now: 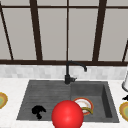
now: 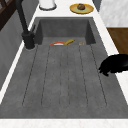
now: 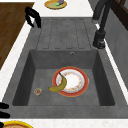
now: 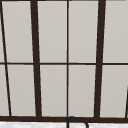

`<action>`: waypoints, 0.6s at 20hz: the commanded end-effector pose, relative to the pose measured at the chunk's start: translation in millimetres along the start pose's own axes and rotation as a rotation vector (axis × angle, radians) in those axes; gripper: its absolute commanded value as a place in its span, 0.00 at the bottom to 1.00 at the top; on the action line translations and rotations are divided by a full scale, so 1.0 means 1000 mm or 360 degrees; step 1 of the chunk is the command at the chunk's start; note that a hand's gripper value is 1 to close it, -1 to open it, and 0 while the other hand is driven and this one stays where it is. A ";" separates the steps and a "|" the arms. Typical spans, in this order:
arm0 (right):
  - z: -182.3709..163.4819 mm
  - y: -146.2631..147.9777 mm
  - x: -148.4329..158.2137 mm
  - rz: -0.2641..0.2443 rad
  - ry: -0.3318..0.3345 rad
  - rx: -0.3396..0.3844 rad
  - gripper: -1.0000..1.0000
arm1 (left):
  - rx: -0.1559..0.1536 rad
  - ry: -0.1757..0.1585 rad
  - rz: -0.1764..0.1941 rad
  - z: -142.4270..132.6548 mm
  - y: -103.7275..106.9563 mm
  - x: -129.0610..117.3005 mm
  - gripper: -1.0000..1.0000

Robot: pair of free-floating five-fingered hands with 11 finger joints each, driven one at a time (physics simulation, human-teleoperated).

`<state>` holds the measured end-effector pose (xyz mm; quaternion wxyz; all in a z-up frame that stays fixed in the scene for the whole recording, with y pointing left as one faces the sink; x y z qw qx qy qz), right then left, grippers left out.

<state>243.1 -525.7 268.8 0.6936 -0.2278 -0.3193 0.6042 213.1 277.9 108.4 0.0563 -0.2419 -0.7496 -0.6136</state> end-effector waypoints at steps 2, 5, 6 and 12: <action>0.011 0.002 -0.032 -0.0033 -0.0043 0.0006 0.00 | 0.0000 0.0000 0.0000 0.000 0.000 0.000 0.50; 0.007 0.004 -0.050 -0.0012 -0.0063 0.0015 0.00 | 0.0000 0.0000 0.0000 0.000 0.000 0.000 0.50; 0.005 0.011 -0.058 0.0006 -0.0073 0.0020 0.00 | 0.0000 0.0000 0.0000 0.000 0.000 0.000 0.50; -0.008 0.025 -0.076 0.0012 -0.0056 -0.0104 0.00 | 0.0000 0.0000 0.0000 0.000 0.000 0.000 0.50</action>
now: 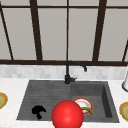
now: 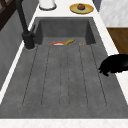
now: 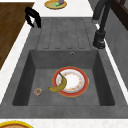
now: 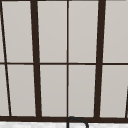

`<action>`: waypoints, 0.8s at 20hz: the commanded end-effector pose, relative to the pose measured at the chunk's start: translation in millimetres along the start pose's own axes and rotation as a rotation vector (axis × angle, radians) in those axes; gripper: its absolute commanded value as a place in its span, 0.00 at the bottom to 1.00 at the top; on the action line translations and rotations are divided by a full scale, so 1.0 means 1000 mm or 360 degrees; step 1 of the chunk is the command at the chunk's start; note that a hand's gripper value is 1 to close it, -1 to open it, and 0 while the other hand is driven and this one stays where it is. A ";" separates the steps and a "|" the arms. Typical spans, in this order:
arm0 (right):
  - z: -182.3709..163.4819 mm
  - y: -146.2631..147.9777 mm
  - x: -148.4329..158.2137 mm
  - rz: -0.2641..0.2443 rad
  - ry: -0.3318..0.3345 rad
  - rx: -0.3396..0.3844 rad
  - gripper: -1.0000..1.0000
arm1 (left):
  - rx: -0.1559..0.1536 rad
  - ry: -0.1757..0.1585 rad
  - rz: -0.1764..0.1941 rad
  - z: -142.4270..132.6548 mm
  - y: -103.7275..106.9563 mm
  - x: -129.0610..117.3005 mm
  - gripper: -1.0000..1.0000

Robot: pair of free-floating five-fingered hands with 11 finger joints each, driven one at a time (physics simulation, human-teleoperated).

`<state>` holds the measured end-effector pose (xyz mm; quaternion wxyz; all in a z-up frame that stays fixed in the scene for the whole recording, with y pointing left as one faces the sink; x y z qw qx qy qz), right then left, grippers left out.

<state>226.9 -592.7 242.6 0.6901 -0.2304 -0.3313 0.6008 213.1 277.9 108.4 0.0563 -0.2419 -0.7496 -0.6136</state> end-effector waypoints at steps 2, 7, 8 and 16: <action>-0.012 0.017 -0.016 0.0030 -0.0040 -0.0092 0.00 | 0.0000 0.0000 0.0000 0.000 0.000 0.000 0.50; -0.026 0.019 -0.018 0.0005 0.0011 -0.0049 0.00 | 0.0000 0.0000 0.0000 0.000 0.000 0.000 0.50; -0.028 0.021 -0.018 0.0006 0.0017 -0.0047 0.00 | 0.0000 0.0000 0.0000 0.000 0.000 0.000 0.50; -0.059 0.019 -0.033 0.0044 -0.0011 0.0015 0.00 | 0.0000 0.0000 0.0000 0.000 0.000 0.000 0.50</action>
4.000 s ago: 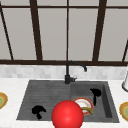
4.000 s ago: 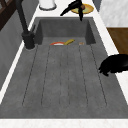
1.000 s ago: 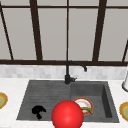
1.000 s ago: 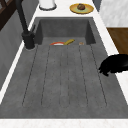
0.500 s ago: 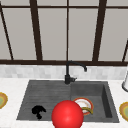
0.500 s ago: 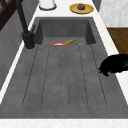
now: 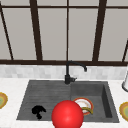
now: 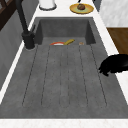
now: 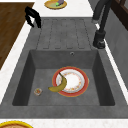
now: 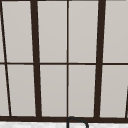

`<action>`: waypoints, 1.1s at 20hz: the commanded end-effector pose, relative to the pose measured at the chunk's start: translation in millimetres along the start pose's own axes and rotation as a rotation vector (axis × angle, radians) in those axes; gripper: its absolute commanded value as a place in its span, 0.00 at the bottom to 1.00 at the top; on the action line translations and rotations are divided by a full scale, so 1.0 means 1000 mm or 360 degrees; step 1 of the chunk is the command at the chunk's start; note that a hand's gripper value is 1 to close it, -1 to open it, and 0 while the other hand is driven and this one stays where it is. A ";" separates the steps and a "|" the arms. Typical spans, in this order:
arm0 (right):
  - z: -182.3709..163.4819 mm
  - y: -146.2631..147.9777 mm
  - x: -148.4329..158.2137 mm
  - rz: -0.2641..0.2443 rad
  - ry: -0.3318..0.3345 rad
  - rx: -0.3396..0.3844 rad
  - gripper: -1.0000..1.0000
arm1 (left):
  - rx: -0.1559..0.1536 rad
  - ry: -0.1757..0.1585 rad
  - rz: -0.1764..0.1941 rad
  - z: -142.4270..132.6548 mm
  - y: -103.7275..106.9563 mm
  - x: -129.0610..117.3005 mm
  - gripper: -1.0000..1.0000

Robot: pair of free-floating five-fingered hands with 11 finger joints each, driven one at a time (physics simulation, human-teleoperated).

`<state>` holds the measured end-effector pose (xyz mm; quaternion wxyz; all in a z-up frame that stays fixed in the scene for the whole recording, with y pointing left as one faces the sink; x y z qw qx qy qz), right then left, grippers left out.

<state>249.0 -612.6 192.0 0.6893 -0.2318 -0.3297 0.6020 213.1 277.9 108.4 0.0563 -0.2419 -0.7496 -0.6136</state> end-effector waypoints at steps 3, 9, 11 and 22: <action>-0.018 0.014 -0.006 0.0031 0.0027 -0.0027 0.00 | 0.0000 0.0000 0.0000 0.000 0.000 0.000 0.50; -0.031 0.030 -0.018 -0.0011 0.0036 -0.0115 0.00 | 0.0000 0.0000 0.0000 0.000 0.000 0.000 0.50; -0.036 0.033 -0.017 -0.0019 0.0053 -0.0093 0.00 | 0.0000 0.0000 0.0000 0.000 0.000 0.000 0.50; -0.044 0.032 -0.021 0.0025 0.0097 -0.0414 1.00 | 0.0000 0.0000 0.0000 0.000 0.000 0.000 0.50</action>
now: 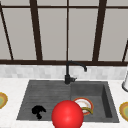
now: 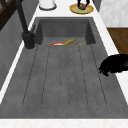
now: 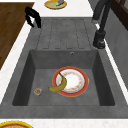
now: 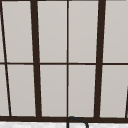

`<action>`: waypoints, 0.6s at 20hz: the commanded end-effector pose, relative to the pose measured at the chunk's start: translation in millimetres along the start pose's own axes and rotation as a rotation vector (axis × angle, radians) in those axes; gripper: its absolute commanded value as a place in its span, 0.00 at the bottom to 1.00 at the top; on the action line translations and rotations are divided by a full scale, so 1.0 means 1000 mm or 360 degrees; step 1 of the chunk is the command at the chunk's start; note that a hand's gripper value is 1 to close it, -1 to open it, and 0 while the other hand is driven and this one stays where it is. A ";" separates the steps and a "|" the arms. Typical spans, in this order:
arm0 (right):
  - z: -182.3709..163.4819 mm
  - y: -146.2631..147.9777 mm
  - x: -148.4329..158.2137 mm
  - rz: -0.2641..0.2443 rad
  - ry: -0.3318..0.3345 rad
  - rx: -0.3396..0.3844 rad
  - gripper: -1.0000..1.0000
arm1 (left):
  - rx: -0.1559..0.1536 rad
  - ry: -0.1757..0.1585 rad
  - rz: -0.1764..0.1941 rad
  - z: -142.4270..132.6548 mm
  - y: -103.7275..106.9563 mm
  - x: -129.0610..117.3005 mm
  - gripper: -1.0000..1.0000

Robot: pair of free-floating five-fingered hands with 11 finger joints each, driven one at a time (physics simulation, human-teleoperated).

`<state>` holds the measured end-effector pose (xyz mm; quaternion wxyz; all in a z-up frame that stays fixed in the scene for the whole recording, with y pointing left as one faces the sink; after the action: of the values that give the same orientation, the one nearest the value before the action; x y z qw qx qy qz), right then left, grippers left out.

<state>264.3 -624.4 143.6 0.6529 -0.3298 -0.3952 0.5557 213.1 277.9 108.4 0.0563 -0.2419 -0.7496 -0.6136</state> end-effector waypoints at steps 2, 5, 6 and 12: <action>0.009 0.006 -0.003 -0.0024 0.0049 -0.0127 1.00 | 0.0000 0.0000 0.0000 0.000 0.000 0.000 0.50; 0.016 0.008 -0.003 -0.0048 0.0035 -0.0266 1.00 | 0.0000 0.0000 0.0000 0.000 0.000 0.000 0.50; 0.010 0.014 -0.001 -0.0032 -0.0007 -0.0273 1.00 | 0.0000 0.0000 0.0000 0.000 0.000 0.000 0.50; -0.007 0.033 -0.007 0.0067 0.0042 -0.0310 0.00 | 0.0000 0.0000 0.0000 0.000 0.000 0.000 0.50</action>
<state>255.8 -625.9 131.7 0.6212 -0.3923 -0.4456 0.5115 213.1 277.9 108.4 0.0563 -0.2419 -0.7496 -0.6136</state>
